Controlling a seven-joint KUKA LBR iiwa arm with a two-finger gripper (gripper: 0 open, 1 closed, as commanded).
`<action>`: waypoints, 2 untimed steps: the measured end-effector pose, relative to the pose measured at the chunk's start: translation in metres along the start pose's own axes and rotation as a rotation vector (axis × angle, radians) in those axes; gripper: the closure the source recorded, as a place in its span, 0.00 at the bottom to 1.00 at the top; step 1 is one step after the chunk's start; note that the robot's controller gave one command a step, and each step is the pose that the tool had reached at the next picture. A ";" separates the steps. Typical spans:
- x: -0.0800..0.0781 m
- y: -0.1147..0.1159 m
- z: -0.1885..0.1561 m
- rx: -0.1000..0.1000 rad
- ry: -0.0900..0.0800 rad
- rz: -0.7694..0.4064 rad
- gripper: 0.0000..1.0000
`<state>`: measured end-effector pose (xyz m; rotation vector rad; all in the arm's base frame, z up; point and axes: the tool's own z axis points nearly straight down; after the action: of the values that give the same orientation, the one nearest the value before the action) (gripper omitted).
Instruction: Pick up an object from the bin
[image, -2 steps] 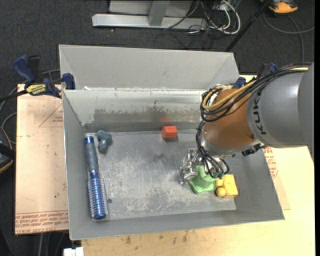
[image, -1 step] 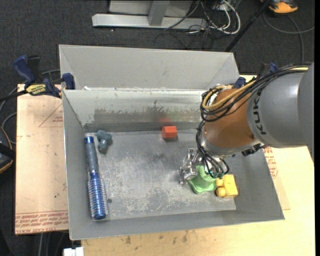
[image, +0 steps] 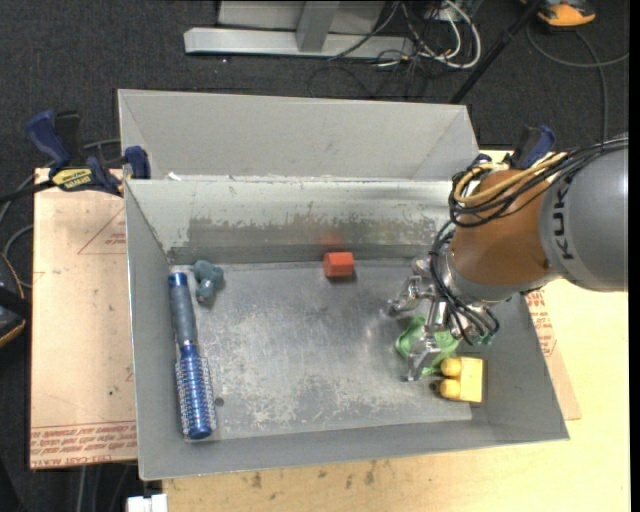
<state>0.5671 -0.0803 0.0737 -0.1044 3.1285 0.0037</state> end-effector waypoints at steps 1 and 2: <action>0.000 0.000 -0.001 0.002 0.004 -0.001 1.00; 0.008 -0.012 -0.135 0.003 0.003 -0.402 1.00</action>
Offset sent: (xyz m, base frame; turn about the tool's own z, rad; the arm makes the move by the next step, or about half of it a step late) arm 0.0000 0.0000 0.0000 0.0000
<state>0.5585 -0.0927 0.2090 -0.7272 3.0469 -0.0042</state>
